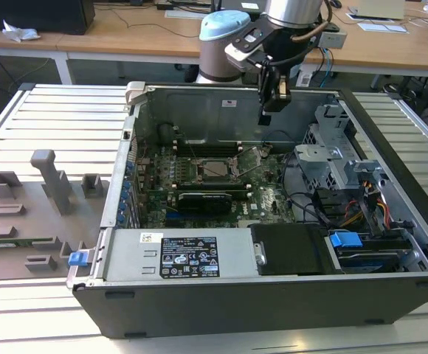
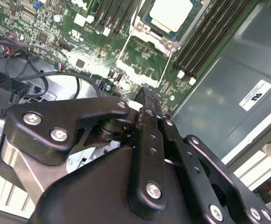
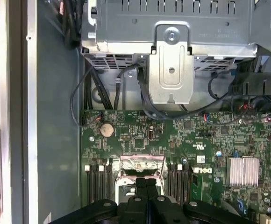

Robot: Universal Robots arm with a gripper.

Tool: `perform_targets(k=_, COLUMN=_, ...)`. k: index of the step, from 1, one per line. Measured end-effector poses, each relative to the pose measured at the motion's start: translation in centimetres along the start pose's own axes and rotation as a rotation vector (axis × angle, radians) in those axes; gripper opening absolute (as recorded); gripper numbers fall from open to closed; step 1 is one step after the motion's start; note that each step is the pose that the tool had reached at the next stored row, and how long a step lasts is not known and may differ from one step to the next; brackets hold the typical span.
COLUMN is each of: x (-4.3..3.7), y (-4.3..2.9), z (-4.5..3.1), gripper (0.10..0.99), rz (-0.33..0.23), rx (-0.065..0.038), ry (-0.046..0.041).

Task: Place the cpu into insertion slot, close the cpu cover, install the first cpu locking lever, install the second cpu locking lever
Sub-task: 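Close the cpu cover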

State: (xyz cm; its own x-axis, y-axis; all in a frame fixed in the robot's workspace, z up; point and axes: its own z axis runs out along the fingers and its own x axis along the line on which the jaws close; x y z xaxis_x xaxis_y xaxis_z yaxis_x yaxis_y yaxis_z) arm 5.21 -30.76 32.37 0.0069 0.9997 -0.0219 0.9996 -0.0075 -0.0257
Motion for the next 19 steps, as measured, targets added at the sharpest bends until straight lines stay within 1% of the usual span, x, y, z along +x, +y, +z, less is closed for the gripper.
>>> perform_targets(k=1, x=0.01, y=0.13, z=0.0, gripper=0.106, rz=0.0, rx=0.0, ry=0.0)
perform_targets(k=6, x=0.0, y=0.15, z=0.19, gripper=0.106, rz=0.0, rx=0.0, ry=0.0001)
perform_targets(k=10, x=0.02, y=0.16, z=0.81, gripper=0.106, rz=0.0, rx=0.0, ry=0.0)
perform_targets(k=15, x=0.03, y=0.2, z=1.34, gripper=0.106, rz=0.0, rx=0.0, ry=0.0)
perform_targets(k=19, x=0.04, y=0.22, z=1.62, gripper=0.106, rz=0.0, rx=0.0, ry=0.0)
